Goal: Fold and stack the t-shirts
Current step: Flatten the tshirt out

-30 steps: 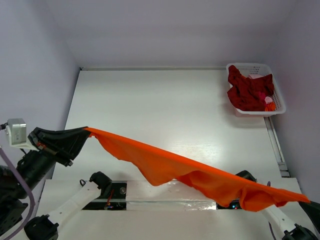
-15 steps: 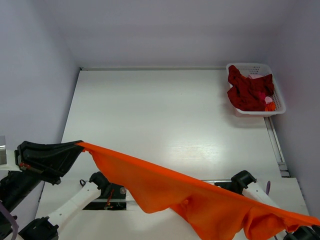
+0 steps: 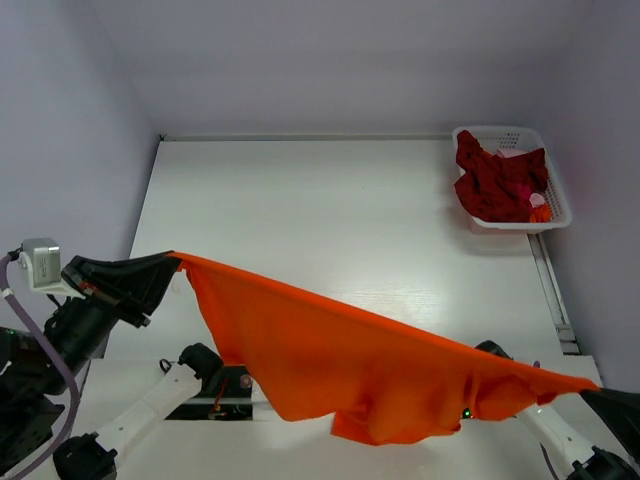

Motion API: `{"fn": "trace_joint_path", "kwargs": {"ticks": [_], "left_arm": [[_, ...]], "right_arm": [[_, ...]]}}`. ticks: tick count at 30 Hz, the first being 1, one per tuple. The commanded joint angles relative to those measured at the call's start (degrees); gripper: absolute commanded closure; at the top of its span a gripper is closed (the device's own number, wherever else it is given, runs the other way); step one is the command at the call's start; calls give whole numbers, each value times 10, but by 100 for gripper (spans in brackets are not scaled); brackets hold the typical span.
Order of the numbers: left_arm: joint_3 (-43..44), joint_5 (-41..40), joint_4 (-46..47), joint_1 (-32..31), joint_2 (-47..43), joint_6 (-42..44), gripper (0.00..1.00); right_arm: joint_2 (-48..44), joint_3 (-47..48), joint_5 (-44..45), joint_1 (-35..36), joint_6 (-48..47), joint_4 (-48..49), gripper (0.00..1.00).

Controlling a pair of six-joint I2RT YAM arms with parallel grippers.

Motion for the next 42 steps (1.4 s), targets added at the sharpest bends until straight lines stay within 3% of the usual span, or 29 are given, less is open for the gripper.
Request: {"fn": "trace_joint_path", "kwargs": {"ticks": [1, 16, 29, 42], "left_arm": [[-9, -162, 65, 8, 3, 12, 100], [-135, -227, 126, 8, 49, -8, 100], [-168, -301, 193, 8, 161, -10, 100], [-188, -357, 227, 8, 242, -31, 100]], "right_arm": [[-15, -55, 68, 18, -22, 87, 100], [52, -231, 41, 18, -52, 221, 100], [181, -376, 141, 18, -59, 361, 100], [292, -372, 130, 18, -58, 451, 100]]}}
